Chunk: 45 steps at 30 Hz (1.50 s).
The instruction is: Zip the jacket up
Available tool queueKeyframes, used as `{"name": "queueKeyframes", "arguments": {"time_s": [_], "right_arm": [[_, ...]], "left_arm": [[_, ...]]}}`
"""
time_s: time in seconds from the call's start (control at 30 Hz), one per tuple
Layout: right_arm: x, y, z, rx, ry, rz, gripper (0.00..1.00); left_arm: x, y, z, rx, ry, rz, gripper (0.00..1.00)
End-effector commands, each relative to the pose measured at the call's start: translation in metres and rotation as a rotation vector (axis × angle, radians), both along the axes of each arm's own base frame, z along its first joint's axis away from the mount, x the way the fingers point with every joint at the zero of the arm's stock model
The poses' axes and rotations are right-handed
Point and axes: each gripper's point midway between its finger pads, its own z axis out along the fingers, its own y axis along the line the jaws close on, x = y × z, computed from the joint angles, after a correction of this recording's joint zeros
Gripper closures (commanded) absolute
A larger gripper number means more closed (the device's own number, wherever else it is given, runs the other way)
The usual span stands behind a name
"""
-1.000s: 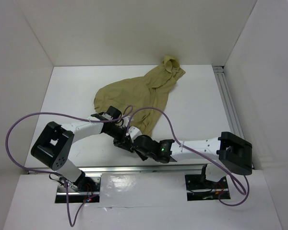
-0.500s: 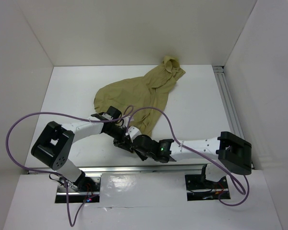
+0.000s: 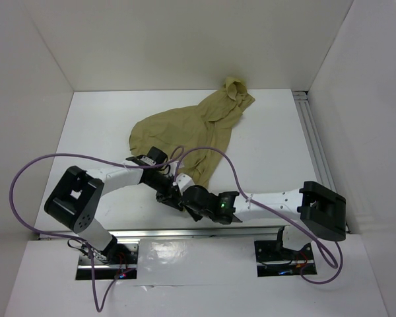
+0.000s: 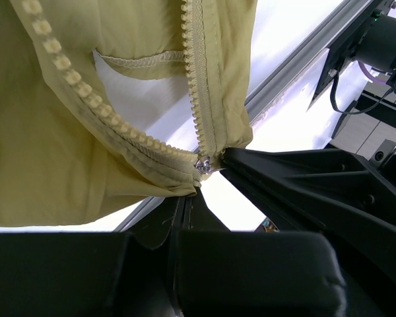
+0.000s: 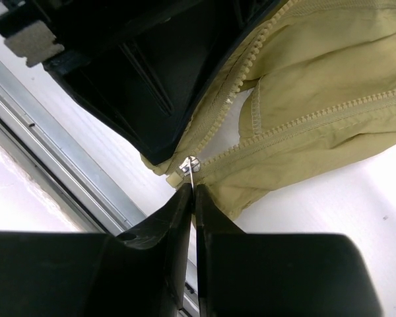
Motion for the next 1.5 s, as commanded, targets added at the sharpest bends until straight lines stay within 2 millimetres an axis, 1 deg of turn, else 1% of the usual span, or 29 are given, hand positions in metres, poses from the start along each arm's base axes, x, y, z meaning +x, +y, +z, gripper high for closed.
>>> {"name": "queueKeyframes", "arguments": {"time_s": [0.0,0.03,0.23,0.3,0.37,0.4,0.5,0.53,0.57,0.7,0.73,0.83,0.9,0.93,0.97,1.0,1.03,1.1,1.17,1.2,1.23,1.3,1.33,1.37,1.4,1.43,1.47], "right_arm": [[0.01,0.01,0.029,0.071,-0.034,-0.036,0.85],[0.013,0.008,0.029,0.071,-0.035,-0.045,0.81],[0.014,0.01,0.027,0.071,-0.035,-0.045,0.81],[0.013,0.011,0.026,0.073,-0.028,-0.039,0.79],[0.011,0.011,0.022,0.065,-0.018,-0.031,0.9],[0.011,0.011,0.022,0.065,-0.018,-0.031,0.93],[0.011,0.011,0.022,0.065,-0.018,-0.031,0.95],[0.014,0.013,0.026,0.071,-0.029,-0.04,0.98],[0.014,0.013,0.029,0.08,-0.032,-0.04,1.0],[0.014,0.013,0.03,0.08,-0.032,-0.04,1.0],[0.014,0.013,0.03,0.08,-0.032,-0.04,0.97],[0.009,0.012,0.025,0.075,-0.013,-0.024,0.75],[0.012,0.013,0.026,0.082,-0.016,-0.018,0.68],[0.009,0.014,0.026,0.082,-0.009,0.001,0.67],[0.009,0.014,0.022,0.074,-0.005,0.001,0.63],[0.009,0.014,0.022,0.074,-0.005,0.001,0.61],[0.006,0.013,0.015,0.06,0.012,0.013,0.61],[0.008,0.01,0.013,0.06,0.012,0.004,0.61],[0.01,0.009,0.009,0.053,0.022,0.001,0.57],[0.007,0.008,0.005,0.048,0.034,0.01,0.57],[0.008,0.01,0.007,0.056,0.025,0.017,0.57],[0.008,0.01,0.005,0.063,0.038,0.023,0.52],[0.007,0.009,0.004,0.066,0.037,0.023,0.45],[0.005,0.011,0.007,0.078,0.042,0.033,0.41],[0.009,0.009,0.007,0.078,0.042,0.024,0.41],[0.009,0.009,0.007,0.074,0.037,0.03,0.44],[0.008,0.012,0.008,0.086,0.041,0.039,0.49]], "left_arm": [[-0.001,-0.001,0.004,-0.023,0.003,-0.021,1.0],[-0.001,-0.001,0.004,-0.023,0.003,-0.021,1.0],[-0.002,-0.002,0.005,-0.03,0.007,-0.023,1.0],[-0.002,-0.002,0.005,-0.03,0.007,-0.023,1.0],[-0.002,-0.002,0.005,-0.03,0.007,-0.023,1.0],[-0.002,-0.002,0.005,-0.03,0.007,-0.023,1.0],[-0.005,-0.001,0.003,-0.026,0.015,-0.023,1.0],[-0.005,-0.001,0.003,-0.026,0.015,-0.023,1.0],[-0.005,-0.001,0.003,-0.026,0.015,-0.023,1.0],[-0.003,-0.002,0.003,-0.03,0.007,-0.023,1.0],[-0.003,-0.002,0.003,-0.03,0.007,-0.023,1.0],[-0.003,-0.002,0.003,-0.03,0.007,-0.023,1.0],[-0.003,-0.002,0.003,-0.03,0.007,-0.023,1.0],[-0.003,-0.002,0.003,-0.03,0.007,-0.023,1.0],[-0.003,-0.002,0.003,-0.03,0.007,-0.023,1.0],[-0.003,-0.002,0.003,-0.03,0.007,-0.023,1.0],[-0.003,-0.002,0.003,-0.03,0.007,-0.023,1.0],[-0.003,-0.002,0.003,-0.03,0.007,-0.023,1.0],[-0.004,-0.002,0.004,-0.038,0.011,-0.026,1.0],[-0.004,-0.002,0.004,-0.038,0.011,-0.026,1.0],[-0.004,-0.002,0.004,-0.038,0.011,-0.026,1.0],[-0.004,-0.002,0.004,-0.038,0.011,-0.026,1.0],[-0.004,-0.002,0.004,-0.038,0.011,-0.026,1.0],[-0.004,-0.002,0.004,-0.038,0.011,-0.026,1.0],[-0.004,-0.002,0.004,-0.038,0.011,-0.026,1.0],[-0.004,-0.002,0.004,-0.038,0.011,-0.026,1.0],[-0.004,-0.002,0.004,-0.038,0.011,-0.026,1.0]]}}
